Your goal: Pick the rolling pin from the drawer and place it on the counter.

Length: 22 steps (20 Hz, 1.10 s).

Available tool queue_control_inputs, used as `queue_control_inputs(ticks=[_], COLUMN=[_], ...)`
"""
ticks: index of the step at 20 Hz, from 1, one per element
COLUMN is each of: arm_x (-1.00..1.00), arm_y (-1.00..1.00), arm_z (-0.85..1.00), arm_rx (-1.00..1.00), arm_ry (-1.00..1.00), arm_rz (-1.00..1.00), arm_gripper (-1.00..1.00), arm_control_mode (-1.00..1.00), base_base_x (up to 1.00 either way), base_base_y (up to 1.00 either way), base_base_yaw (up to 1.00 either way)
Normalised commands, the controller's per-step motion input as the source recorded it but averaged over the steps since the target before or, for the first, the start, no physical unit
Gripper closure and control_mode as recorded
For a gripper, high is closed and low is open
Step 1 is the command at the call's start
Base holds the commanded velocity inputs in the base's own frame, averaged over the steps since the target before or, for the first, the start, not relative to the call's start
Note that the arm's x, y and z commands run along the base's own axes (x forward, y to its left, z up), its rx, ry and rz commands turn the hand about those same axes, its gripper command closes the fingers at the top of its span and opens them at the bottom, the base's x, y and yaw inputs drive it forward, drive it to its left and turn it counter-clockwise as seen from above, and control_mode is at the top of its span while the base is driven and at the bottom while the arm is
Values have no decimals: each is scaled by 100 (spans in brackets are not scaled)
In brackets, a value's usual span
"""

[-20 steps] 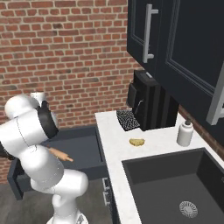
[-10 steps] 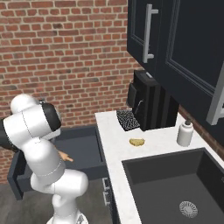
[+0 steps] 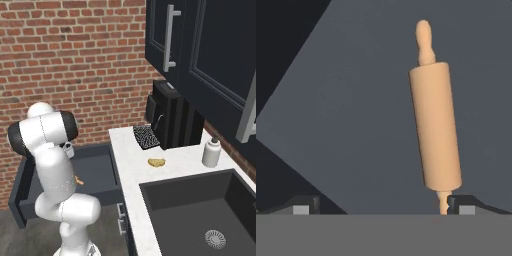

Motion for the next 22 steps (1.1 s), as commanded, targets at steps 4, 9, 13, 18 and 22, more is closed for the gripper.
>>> queue_control_inputs(ticks=[4,9,13,18,22], arm_x=[44,19,3,2,20], arm_y=[0,0,-2,-4,-2], arm_z=[-19,-28,-32,-39,-25], arm_rx=[0,0,0,0,0], arm_ry=[0,0,0,0,0], arm_rz=[2,3,3,4,1], arm_gripper=[-100,-100,-100,-100,-100], arm_control_mode=[-100,-100,-100,-100,-100], base_base_x=[0,0,0,0,0], base_base_y=[0,0,0,0,0], base_base_yaw=[0,0,0,0,0])
